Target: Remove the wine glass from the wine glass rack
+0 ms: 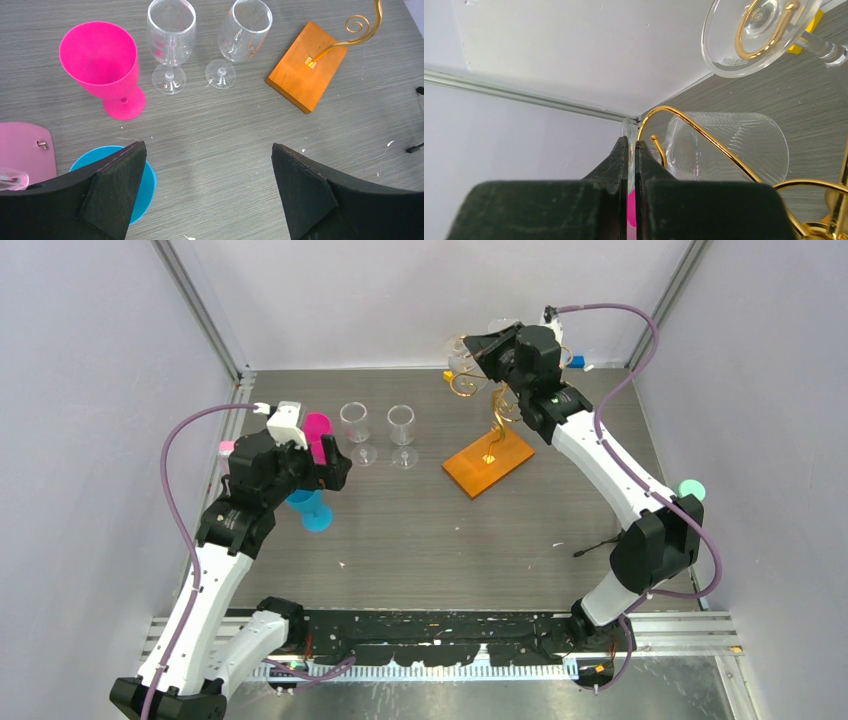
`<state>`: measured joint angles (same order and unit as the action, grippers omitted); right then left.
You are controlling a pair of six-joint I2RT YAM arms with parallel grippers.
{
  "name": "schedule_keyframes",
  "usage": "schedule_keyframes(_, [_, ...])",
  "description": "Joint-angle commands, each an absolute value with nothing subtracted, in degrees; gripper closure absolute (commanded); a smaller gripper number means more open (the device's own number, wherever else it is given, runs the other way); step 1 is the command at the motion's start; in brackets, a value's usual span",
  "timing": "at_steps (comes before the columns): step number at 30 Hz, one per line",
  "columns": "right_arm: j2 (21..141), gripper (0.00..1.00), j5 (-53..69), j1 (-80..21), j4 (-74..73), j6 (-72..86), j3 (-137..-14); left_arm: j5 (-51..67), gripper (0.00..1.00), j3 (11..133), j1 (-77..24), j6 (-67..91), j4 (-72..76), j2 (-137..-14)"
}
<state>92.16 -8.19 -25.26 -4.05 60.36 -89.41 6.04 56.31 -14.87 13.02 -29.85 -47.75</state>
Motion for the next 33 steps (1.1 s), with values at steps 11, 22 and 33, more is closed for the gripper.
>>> schedule_keyframes(11, [90.9,1.00,-8.1,-24.0,6.7,61.6,-91.0,5.4,0.01,56.2,-14.9,12.4,-27.6,-46.7])
schedule_keyframes(22, [92.3,1.00,-13.8,-23.9,5.5,58.6,-93.3,5.5,0.01,56.2,-14.9,12.4,-27.6,-46.9])
schedule_keyframes(33, [91.6,1.00,-19.0,-23.9,4.9,61.7,-92.0,5.4,0.01,56.2,-14.9,12.2,-27.7,-47.2])
